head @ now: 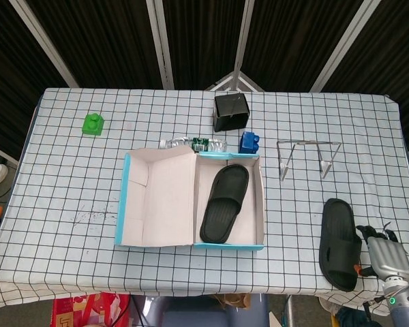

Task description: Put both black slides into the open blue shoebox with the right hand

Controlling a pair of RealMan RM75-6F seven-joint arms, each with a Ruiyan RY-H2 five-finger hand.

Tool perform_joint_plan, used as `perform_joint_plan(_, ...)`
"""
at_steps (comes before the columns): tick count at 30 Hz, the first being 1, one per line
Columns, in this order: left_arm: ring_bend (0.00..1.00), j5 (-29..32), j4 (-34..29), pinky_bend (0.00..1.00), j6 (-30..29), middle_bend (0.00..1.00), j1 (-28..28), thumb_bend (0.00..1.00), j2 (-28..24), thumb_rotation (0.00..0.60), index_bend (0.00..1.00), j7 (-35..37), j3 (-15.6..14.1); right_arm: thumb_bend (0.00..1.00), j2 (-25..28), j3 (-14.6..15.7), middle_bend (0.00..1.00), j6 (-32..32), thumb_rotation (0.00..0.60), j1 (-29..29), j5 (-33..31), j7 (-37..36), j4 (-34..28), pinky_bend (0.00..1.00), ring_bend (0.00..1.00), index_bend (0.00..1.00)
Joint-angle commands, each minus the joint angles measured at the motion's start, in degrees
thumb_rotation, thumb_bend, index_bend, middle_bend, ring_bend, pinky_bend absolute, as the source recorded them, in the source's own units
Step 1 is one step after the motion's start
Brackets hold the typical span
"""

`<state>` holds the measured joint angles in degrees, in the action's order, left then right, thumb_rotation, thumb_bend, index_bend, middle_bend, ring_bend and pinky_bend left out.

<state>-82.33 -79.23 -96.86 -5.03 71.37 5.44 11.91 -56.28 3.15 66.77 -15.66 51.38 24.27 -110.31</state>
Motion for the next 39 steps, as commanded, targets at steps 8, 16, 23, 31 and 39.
perform_joint_plan(8,0.0,0.0,0.0,0.07,0.2,0.0,0.0,0.21,0.0,0.6,0.07,-0.1,0.0,0.25,-0.9,2.4,0.14,0.1,0.6,0.9,1.5,2.9,-1.0,0.06,0.19,0.15)
perform_joint_plan(16,0.0,0.2,-0.1,0.07,0.2,0.0,0.0,0.21,-0.1,0.6,0.07,-0.1,0.1,0.25,-4.2,3.0,0.13,1.0,0.6,1.5,3.0,5.0,0.4,0.06,0.19,0.15)
perform_joint_plan(23,0.0,0.2,-0.1,0.07,0.3,0.0,0.0,0.21,-0.1,0.6,0.07,0.0,0.1,0.25,-7.4,2.2,0.11,1.2,0.6,1.5,3.7,5.0,2.7,0.06,0.15,0.15)
perform_joint_plan(31,0.0,0.4,0.0,0.07,0.3,0.0,0.1,0.21,-0.1,0.6,0.07,0.5,0.2,0.25,-9.9,1.8,0.1,1.2,0.6,1.3,4.2,5.9,5.8,0.06,0.14,0.15)
perform_joint_plan(39,0.0,0.1,-0.1,0.07,0.6,0.0,-0.1,0.21,0.1,0.6,0.07,0.1,0.0,0.25,-10.4,1.8,0.1,0.6,0.6,1.3,4.6,6.1,7.4,0.06,0.13,0.15)
